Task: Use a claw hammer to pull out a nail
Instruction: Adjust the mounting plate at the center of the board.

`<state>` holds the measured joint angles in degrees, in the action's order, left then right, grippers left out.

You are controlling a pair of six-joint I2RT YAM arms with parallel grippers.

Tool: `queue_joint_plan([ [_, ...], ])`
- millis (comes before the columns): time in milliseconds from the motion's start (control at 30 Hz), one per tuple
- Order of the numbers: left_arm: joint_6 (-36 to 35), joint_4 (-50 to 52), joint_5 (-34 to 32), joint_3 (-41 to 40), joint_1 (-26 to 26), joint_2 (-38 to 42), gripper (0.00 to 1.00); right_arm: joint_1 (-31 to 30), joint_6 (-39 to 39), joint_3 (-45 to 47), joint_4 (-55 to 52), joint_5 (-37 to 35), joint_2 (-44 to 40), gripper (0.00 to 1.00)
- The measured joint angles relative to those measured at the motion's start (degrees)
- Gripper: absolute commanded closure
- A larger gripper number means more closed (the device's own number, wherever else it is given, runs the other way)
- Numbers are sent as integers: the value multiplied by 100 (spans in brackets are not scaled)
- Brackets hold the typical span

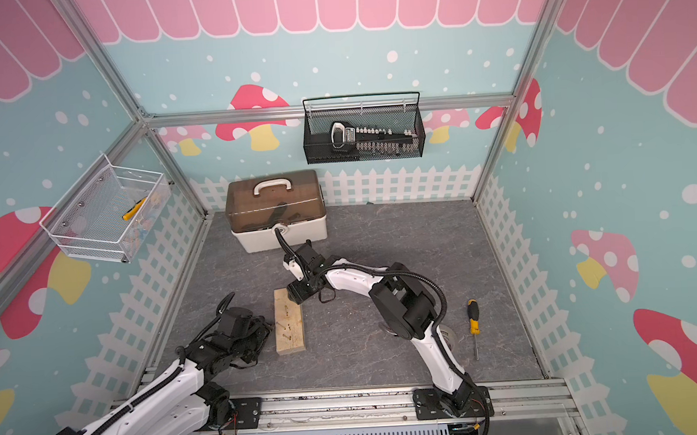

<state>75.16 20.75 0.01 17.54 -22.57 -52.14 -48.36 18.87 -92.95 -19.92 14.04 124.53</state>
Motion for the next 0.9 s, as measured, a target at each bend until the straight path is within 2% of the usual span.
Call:
queue_joint_plan([
  [133,-275,-815,138,415,363,-1150,41,9,7,291,79,-170,-212,39],
  [300,-741,-1368,420,1296,389,-2597,47,63,92,1025,146,-428,-752,41],
  [600,-1296,-1897,1086,2953,-258,-4540,54,308,404,2404,186,-949,-1862,41],
  [767,-1528,-1912,1526,3635,-555,-5047,55,529,501,3073,68,-1180,-2485,40],
  [900,-1812,-1606,1563,3801,-352,-4854,53,638,540,3340,-26,-1320,-2745,39],
])
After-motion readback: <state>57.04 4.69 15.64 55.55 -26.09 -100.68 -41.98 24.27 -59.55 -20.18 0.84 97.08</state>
